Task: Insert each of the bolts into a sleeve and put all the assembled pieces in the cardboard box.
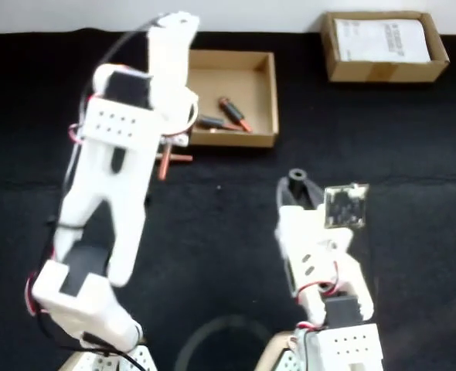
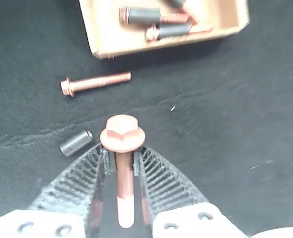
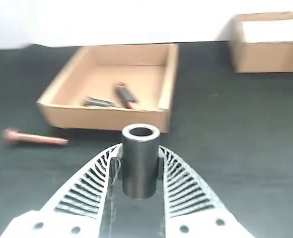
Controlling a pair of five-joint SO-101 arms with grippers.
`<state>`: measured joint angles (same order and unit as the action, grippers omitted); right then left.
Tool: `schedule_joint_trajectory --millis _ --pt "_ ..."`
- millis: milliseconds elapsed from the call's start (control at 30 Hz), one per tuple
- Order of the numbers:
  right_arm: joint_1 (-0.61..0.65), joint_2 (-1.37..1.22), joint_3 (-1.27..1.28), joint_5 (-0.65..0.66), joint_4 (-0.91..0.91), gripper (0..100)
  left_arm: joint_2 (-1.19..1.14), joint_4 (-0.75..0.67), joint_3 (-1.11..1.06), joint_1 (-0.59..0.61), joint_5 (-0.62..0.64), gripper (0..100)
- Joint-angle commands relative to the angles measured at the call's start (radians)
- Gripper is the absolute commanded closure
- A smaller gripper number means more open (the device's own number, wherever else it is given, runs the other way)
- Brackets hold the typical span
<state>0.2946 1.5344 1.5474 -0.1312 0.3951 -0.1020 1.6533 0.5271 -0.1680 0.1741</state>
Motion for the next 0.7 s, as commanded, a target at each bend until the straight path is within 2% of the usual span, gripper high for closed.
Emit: schedule_joint_trajectory --millis 0,167,333,467,533,667 --pt "0.116 0.012 0.005 -0.068 -0.025 99.1 0.148 0.005 0.012 -0.024 0.057 99" --pt "0.236 0.012 0.021 -0.080 -0.022 99.1 0.306 0.000 -0.128 -0.024 0.068 99" --pt "0.245 0.012 0.021 -0.080 -0.021 99.1 0.503 -0.009 -0.291 -0.025 0.066 99" --pt "0.263 0.012 0.048 -0.080 -0.021 99.1 0.634 -0.084 -0.470 -0.036 0.064 99" --pt "0.297 0.012 0.076 -0.080 -0.021 99.1 0.693 -0.170 -0.602 -0.033 0.064 99" --pt "0.343 0.012 0.116 -0.080 -0.025 99.1 0.799 -0.489 -0.906 -0.036 0.066 99"
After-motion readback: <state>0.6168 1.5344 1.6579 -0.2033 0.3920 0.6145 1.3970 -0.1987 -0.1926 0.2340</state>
